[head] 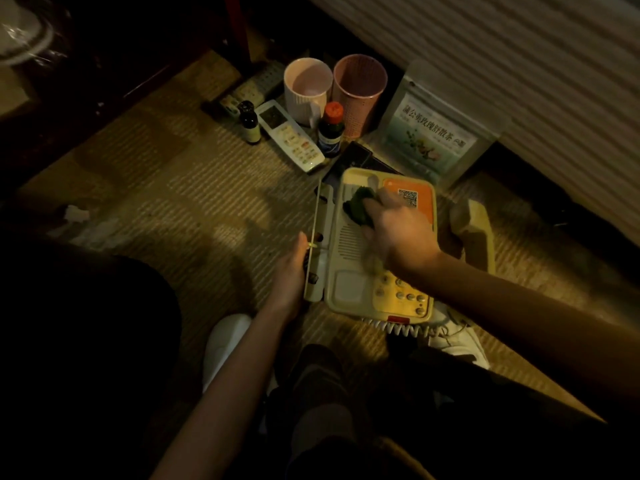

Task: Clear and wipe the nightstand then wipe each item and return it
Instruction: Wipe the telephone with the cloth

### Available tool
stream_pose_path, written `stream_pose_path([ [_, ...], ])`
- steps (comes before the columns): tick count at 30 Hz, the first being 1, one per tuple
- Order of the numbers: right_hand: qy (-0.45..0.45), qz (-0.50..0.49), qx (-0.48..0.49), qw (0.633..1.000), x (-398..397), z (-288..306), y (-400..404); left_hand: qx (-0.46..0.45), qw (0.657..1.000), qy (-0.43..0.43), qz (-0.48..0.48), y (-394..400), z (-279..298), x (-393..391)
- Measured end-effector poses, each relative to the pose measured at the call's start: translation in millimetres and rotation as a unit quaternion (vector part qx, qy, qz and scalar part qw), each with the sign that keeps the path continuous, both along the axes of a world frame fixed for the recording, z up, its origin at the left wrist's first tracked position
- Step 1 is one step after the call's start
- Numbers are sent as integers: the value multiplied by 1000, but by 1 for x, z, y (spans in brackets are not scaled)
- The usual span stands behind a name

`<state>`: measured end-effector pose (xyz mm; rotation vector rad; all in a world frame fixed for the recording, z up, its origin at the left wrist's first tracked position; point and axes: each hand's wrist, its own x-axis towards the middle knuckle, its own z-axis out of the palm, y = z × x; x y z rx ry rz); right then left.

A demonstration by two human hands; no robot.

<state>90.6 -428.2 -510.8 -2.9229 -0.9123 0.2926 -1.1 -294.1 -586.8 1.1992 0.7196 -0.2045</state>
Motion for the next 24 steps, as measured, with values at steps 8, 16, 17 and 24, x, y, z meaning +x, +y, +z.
stream_pose_path([
  [8,-80,255,148,952,-80,-40,-38,35,999,-3,-14,1,-5,2],
  [16,-82,241,66,965,-42,-3,-30,-33,999,-17,24,-2,-4,-1],
  [17,-76,259,51,962,-47,-4,-31,-32,999,-26,26,-2,-4,-2],
  [24,-31,225,-30,974,-88,-7,-15,33,999,24,37,-6,-8,1],
])
